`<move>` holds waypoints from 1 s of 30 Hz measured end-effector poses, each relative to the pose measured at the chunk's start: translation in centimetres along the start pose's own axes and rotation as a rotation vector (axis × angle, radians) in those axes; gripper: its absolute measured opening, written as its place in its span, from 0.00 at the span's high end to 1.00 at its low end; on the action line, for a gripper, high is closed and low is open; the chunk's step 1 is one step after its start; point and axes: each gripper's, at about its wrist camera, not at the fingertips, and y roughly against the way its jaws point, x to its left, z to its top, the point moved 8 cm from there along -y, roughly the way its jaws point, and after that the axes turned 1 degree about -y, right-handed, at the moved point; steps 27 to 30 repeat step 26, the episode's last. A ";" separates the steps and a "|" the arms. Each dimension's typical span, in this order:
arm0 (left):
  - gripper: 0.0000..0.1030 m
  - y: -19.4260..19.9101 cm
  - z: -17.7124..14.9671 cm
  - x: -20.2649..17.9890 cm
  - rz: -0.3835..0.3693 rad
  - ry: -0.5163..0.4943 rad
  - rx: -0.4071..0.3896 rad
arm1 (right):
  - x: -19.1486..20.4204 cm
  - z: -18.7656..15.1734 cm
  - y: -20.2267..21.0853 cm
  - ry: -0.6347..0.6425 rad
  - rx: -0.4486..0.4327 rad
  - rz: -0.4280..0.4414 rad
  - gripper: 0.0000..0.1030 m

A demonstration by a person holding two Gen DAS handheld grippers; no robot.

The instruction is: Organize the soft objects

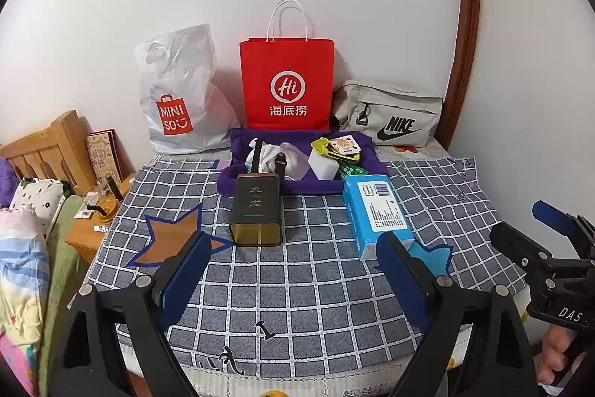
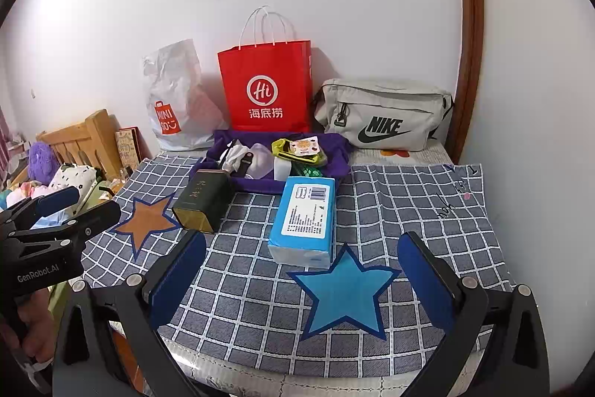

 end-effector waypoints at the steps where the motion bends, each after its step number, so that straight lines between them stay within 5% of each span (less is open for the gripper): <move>1: 0.12 0.0 0.0 0.0 0.000 0.001 0.000 | 0.0 0.0 0.0 0.000 0.000 0.000 0.01; 30: 0.12 0.1 0.1 0.0 0.002 -0.003 -0.007 | 0.1 0.1 0.5 0.002 -0.002 -0.003 0.01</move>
